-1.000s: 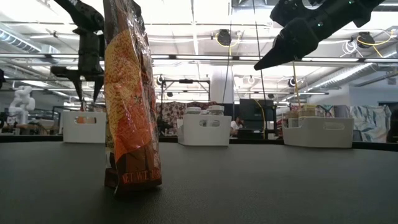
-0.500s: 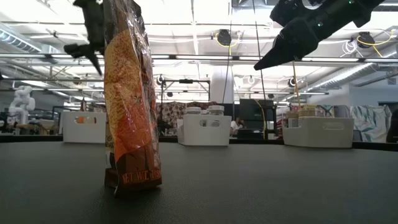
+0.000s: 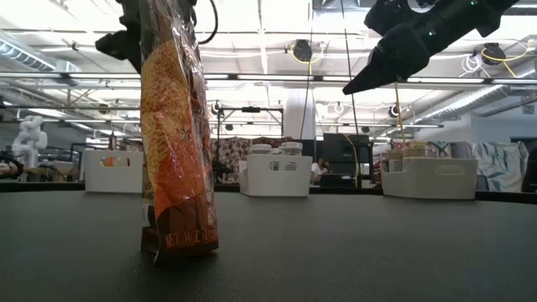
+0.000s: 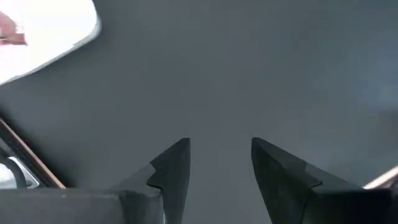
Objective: Sort spices by type
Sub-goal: Put the orange seasoning pack into the left white bin
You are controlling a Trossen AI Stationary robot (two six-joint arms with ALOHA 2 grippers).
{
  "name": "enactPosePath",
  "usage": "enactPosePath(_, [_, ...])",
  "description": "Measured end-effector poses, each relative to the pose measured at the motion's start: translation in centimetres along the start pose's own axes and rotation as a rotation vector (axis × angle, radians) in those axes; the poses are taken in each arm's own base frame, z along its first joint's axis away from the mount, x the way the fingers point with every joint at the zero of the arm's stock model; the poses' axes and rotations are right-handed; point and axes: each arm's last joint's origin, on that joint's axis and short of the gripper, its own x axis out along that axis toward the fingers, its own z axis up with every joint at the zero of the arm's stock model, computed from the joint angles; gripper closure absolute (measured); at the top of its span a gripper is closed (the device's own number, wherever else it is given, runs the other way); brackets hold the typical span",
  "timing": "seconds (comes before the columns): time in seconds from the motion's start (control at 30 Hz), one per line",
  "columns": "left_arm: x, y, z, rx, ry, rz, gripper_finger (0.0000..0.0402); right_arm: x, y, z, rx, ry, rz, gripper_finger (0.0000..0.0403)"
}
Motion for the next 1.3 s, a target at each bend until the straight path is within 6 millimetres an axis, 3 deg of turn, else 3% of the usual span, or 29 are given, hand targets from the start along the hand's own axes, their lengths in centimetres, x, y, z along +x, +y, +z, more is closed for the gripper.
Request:
enactPosePath(0.33, [2.2,-2.1,-4.2,0.55,0.104,0.046,0.0228,0.0,0.0,0.0,0.0,0.0,0.0,0.0403])
enactPosePath(0.5, [2.6,-3.1,-5.9,0.602,0.216,-0.048,0.0228,0.0,0.0,0.0,0.0,0.0,0.0,0.0403])
enactPosePath(0.77, [2.7,-4.6,-11.1,0.743,0.362,-0.082,0.0228,0.0,0.0,0.0,0.0,0.0,0.0,0.0403])
enactPosePath(1.3, [1.9,-4.0,-19.8,0.748,0.499,0.072,0.0228,0.0,0.0,0.0,0.0,-0.001,0.0,0.0403])
